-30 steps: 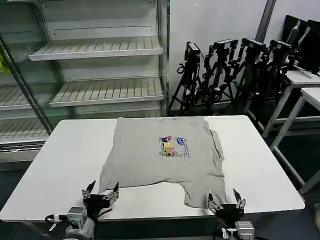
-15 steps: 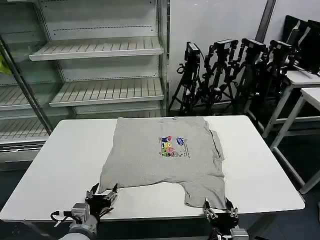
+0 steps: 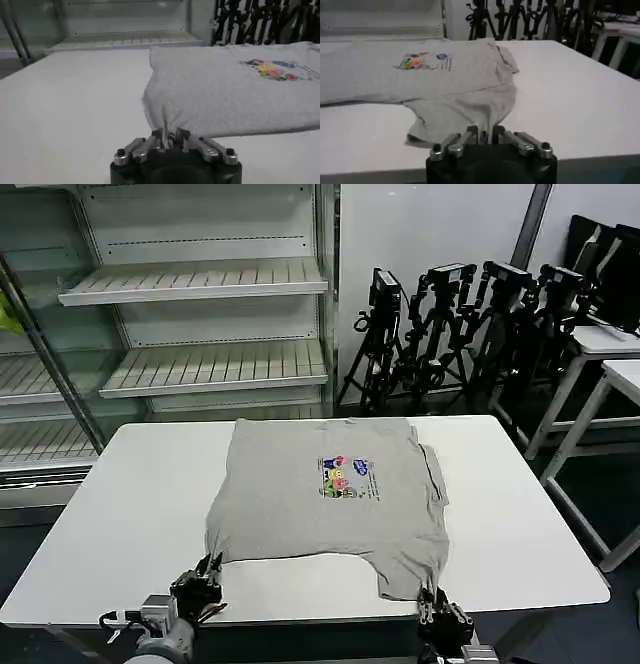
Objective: Fold and organize the clothes.
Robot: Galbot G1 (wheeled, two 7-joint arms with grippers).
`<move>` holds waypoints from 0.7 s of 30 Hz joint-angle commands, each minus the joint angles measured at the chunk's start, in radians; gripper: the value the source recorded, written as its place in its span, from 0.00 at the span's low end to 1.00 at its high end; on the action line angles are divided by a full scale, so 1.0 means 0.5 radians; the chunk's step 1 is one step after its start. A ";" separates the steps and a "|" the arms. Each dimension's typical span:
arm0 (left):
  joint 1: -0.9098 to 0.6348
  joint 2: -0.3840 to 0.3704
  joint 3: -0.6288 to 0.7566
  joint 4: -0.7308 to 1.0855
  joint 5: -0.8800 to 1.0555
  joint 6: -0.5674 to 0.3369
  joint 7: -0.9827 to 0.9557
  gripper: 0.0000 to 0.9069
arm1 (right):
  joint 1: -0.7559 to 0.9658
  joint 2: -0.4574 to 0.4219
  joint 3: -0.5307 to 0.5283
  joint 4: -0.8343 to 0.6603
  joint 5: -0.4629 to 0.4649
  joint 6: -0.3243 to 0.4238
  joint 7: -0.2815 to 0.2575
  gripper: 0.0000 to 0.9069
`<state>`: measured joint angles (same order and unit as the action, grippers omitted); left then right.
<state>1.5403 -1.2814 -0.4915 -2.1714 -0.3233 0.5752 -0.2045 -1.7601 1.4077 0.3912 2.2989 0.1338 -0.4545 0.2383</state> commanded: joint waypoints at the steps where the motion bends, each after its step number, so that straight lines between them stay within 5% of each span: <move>1: 0.094 -0.008 -0.041 -0.247 -0.060 0.004 -0.002 0.02 | -0.090 -0.016 0.006 0.153 0.013 0.053 -0.005 0.00; 21: 0.477 -0.038 -0.249 -0.868 -0.062 0.005 -0.032 0.02 | -0.481 -0.209 0.258 0.638 0.134 0.132 0.007 0.00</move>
<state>1.6865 -1.3000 -0.5634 -2.4397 -0.3485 0.5779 -0.2173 -1.9337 1.3250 0.4722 2.5322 0.1766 -0.4054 0.2402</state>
